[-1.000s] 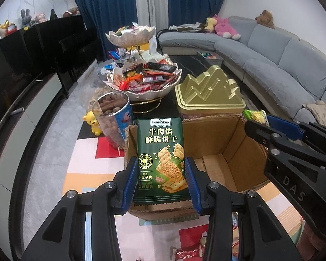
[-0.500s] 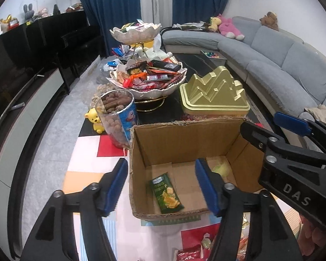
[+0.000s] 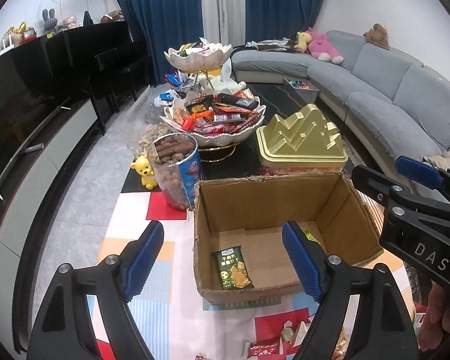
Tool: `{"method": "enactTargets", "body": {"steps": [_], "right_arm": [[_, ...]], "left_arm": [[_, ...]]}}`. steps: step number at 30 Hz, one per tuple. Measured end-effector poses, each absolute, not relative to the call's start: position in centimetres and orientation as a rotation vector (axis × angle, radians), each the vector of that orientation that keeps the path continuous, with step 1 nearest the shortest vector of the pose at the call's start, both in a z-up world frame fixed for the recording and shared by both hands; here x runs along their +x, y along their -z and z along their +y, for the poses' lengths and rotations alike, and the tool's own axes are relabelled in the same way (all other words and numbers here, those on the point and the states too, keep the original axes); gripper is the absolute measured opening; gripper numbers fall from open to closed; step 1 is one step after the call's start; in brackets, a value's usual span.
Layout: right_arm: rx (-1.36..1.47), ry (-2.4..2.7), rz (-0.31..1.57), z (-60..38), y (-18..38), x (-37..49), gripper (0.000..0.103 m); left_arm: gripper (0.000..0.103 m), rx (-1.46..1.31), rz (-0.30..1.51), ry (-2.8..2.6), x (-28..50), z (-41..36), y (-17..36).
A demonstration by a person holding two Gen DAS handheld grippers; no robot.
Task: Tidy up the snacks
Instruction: 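Open the left tool dropping the cracker packet while the right tool drops the candy into the box, then withdraw both open tools from the box back toward the remaining snacks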
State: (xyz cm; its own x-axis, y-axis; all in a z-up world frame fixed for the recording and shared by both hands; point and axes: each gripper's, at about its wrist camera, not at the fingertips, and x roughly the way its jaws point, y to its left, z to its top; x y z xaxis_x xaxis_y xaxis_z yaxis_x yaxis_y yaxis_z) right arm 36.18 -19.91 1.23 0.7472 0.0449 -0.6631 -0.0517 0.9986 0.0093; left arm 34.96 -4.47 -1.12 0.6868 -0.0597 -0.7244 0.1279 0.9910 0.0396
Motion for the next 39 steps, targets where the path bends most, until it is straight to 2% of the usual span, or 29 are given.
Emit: {"method": "enactTargets", "body": {"steps": [16, 39], "right_arm": [[-0.003, -0.036, 0.692, -21.1, -2.7, 32.6, 0.071], [-0.007, -0.022, 0.742, -22.3, 0.3, 28.1, 0.071]], "left_arm": [[0.084, 0.069, 0.782, 0.103, 32.0, -4.0, -0.5], [0.084, 0.103, 0.832, 0.116, 27.1, -4.2, 2.8]]}}
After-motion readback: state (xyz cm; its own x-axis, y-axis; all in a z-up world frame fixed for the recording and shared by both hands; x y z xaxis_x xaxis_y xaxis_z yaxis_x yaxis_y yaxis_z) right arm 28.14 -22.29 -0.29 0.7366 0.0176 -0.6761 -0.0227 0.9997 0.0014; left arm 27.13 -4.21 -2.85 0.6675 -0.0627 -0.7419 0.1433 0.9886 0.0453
